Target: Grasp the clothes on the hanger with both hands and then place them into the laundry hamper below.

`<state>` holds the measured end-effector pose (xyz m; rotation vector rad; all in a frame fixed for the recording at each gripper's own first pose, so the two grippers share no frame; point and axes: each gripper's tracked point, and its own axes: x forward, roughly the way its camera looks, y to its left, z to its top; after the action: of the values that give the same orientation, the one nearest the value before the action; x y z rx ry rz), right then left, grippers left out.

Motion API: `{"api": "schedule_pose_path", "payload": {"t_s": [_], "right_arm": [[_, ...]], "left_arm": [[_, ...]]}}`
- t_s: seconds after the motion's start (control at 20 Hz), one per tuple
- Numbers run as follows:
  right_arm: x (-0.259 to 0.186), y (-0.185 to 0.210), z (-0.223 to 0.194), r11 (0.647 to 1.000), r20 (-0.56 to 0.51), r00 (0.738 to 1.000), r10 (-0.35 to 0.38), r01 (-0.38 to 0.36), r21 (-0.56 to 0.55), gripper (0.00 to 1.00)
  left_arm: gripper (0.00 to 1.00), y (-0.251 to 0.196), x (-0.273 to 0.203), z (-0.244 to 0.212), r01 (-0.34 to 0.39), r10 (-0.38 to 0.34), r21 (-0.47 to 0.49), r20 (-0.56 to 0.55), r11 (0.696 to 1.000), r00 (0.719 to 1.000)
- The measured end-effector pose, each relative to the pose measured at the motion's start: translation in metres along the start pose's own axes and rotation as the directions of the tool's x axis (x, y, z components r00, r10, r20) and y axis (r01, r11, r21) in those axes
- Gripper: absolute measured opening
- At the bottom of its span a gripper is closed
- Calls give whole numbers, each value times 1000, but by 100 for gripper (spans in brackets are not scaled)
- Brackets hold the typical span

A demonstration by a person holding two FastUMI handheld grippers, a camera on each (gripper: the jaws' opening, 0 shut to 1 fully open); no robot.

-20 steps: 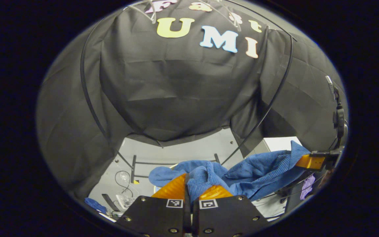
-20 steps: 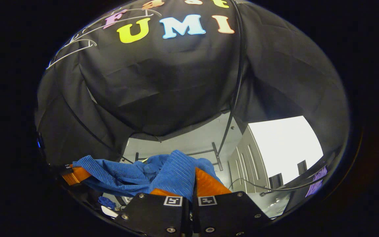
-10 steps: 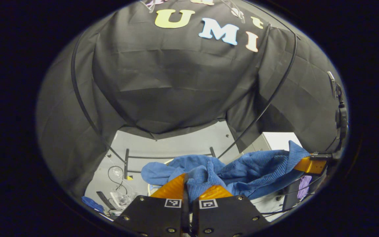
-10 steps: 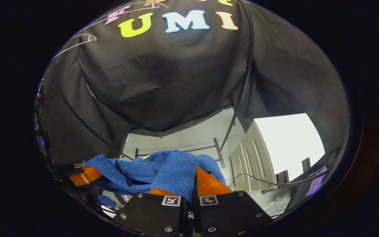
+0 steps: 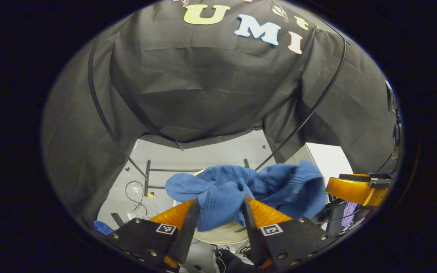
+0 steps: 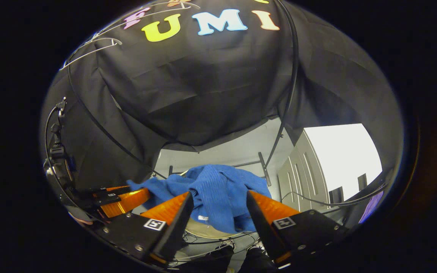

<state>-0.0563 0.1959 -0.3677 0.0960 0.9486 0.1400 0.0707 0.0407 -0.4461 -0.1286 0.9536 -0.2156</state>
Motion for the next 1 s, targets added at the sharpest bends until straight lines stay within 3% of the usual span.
{"api": "schedule_pose_path", "payload": {"t_s": [0.05,0.2,0.4,0.65,1.0], "right_arm": [[-4,-2,1,1000,3,1000,-10,10,-6,93],[-16,-9,14,1000,45,999,-14,15,-10,95],[-43,-30,46,999,134,990,-47,48,-2,95],[-83,-66,77,997,252,965,-69,63,34,95],[-139,-113,140,998,405,914,26,-1,-61,95]], "left_arm": [[73,3,-5,4,-9,9,-13,10,1000,1000],[99,17,-17,9,-73,74,-35,32,997,997],[95,17,-36,28,-111,111,-1,84,994,990],[99,-8,-75,74,-120,118,4,165,993,979],[93,-78,-174,130,-179,201,-96,341,979,918]]}}
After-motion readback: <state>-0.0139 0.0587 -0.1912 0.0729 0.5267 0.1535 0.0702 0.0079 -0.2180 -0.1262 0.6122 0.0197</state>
